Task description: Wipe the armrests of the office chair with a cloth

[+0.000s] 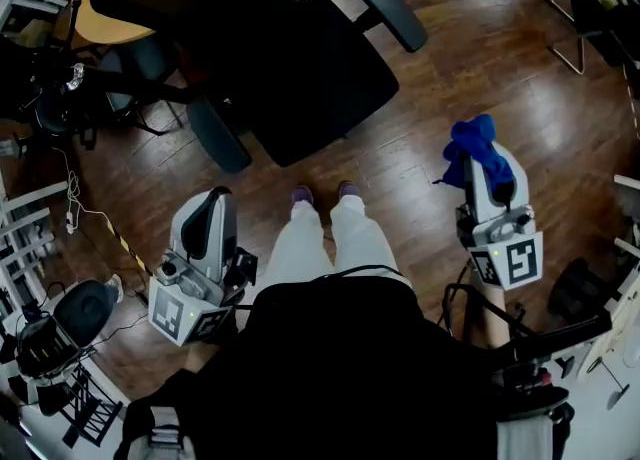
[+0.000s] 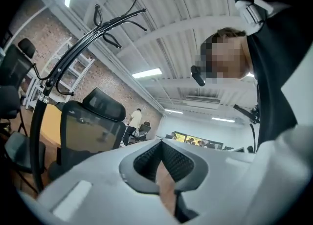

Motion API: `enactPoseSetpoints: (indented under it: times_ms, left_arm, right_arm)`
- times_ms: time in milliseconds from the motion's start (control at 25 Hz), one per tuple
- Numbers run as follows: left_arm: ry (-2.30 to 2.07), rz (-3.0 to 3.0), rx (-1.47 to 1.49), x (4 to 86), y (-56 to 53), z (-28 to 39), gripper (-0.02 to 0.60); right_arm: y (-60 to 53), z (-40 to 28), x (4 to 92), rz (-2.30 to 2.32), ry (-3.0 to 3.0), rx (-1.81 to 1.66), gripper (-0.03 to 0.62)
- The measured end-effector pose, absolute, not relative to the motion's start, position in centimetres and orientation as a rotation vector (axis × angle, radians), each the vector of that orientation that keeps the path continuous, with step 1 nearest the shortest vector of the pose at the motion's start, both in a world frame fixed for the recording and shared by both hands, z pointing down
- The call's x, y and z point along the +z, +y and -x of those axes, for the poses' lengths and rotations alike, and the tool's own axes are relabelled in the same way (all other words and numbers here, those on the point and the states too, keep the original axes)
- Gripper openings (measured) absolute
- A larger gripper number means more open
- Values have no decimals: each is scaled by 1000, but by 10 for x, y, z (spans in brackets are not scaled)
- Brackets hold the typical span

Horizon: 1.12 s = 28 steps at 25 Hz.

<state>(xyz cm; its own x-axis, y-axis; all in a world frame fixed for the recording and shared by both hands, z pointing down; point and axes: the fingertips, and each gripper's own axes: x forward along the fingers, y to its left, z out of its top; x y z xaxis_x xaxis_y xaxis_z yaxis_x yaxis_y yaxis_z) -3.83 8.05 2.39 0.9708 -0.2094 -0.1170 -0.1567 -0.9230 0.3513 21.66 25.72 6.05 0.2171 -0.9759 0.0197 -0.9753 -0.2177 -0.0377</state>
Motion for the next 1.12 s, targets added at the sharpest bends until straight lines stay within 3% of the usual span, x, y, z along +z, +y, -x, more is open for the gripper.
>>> enactPoseSetpoints:
  times_ms: [400, 840, 1120]
  left_arm:
    - [42, -2886, -150, 2, 107, 9, 5]
    - [-176, -2925, -152, -28, 130, -48, 5]
    - [-189, -3044, 70, 7, 131, -50, 5]
  right_arm:
    - [234, -152, 0, 2494, 2002, -9, 61]
    - [177, -113, -17, 1919, 2518, 20, 58]
    - [154, -102, -7, 1716, 2604, 44, 58]
